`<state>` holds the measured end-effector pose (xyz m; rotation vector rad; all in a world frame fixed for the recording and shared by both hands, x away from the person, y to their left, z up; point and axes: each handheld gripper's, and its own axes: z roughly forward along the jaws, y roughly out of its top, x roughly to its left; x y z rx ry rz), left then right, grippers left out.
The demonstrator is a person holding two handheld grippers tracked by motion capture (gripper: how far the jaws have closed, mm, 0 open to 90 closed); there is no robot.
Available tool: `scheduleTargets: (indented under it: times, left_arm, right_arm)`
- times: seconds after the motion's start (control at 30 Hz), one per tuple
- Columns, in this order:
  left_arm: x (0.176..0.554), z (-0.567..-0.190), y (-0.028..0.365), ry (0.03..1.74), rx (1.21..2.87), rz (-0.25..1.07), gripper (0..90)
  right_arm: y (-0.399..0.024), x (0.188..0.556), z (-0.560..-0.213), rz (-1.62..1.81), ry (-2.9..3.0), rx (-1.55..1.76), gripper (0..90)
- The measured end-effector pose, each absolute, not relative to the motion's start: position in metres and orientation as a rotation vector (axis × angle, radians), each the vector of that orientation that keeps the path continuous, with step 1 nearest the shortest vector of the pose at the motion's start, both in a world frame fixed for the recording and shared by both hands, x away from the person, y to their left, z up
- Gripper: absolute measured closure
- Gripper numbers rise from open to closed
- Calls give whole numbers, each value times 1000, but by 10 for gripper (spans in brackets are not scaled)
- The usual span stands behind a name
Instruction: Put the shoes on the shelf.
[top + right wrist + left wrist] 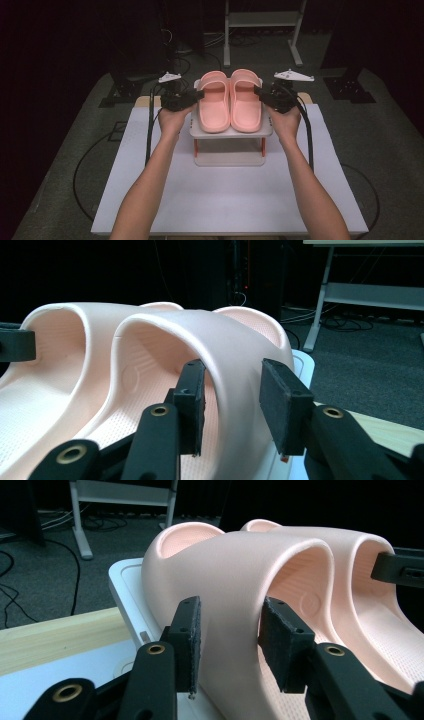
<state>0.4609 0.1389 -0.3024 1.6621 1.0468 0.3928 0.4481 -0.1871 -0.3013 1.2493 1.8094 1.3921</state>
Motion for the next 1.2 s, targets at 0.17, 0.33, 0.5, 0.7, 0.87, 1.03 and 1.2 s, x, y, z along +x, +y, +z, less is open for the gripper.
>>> scheduleTargets:
  times: [0.17, 0.33, 0.5, 0.7, 0.87, 1.03, 1.2]
  left_arm:
    - [453, -299, 143, 1028, 1653, 402, 599]
    - [443, -298, 145, 1009, 1648, 396, 599]
    - [435, -296, 145, 987, 1649, 399, 599]
    - [428, -298, 145, 969, 1648, 387, 595]
    - [421, -297, 144, 939, 1652, 385, 580]
    - [415, -297, 144, 916, 1650, 377, 573]
    - [408, -300, 145, 901, 1645, 363, 564]
  right_arm:
    - [-192, 440, -300, 1408, 1817, 1248, 608]
    - [-198, 432, -300, 1432, 1819, 1241, 606]
    - [-203, 422, -300, 1459, 1840, 1231, 600]
    - [-209, 412, -300, 1493, 1849, 1218, 599]
    - [-213, 407, -301, 1514, 1867, 1201, 583]
    - [-217, 402, -304, 1531, 1882, 1193, 573]
    - [-221, 397, -307, 1556, 1877, 1188, 574]
